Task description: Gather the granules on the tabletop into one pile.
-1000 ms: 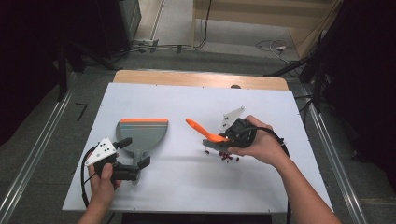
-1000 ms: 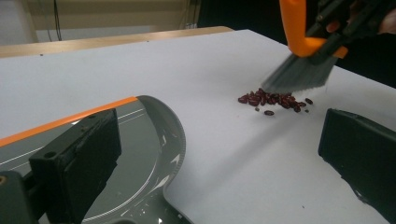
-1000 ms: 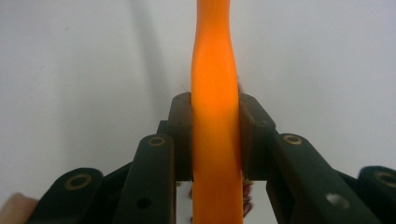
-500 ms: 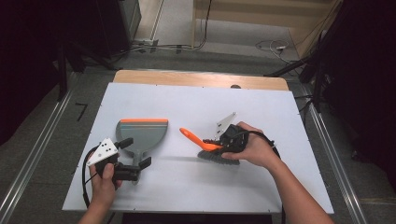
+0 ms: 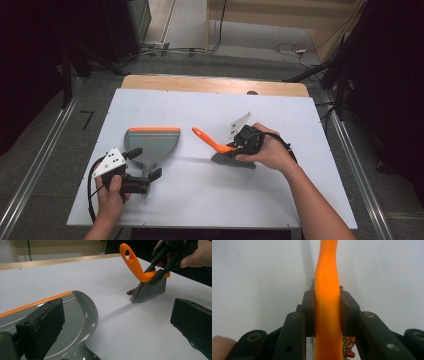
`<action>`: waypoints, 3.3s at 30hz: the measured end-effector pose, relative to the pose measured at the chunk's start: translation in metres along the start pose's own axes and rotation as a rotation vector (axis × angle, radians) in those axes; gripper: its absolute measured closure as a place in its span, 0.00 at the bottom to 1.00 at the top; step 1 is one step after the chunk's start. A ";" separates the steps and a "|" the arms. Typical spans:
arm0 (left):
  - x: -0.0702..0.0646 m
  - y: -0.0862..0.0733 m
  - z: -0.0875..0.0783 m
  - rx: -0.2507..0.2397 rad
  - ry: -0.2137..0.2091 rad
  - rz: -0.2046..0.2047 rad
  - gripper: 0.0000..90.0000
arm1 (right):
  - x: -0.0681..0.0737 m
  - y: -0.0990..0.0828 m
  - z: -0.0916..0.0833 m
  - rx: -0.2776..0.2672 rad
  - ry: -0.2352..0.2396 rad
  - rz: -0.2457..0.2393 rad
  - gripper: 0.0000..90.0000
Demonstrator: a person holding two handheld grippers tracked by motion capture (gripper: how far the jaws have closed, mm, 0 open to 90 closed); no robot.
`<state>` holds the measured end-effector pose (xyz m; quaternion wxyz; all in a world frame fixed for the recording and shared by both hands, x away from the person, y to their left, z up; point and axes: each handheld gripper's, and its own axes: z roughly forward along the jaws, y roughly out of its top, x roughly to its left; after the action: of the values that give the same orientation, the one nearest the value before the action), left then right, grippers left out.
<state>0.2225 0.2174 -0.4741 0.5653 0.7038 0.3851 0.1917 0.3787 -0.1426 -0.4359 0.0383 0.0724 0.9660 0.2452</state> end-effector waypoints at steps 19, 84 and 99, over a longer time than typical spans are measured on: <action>0.001 -0.001 0.000 0.002 0.001 -0.004 0.00 | -0.009 -0.002 -0.004 -0.020 -0.016 0.049 0.77; 0.001 0.001 -0.001 0.001 0.004 -0.002 0.00 | 0.015 0.007 -0.007 -0.013 -0.506 0.599 0.77; -0.001 0.000 0.001 0.005 0.003 0.001 0.00 | 0.032 -0.023 -0.032 -0.059 -0.044 0.135 0.77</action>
<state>0.2233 0.2160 -0.4741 0.5627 0.7054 0.3859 0.1921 0.3407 -0.1722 -0.4195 0.0450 0.1415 0.9502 0.2742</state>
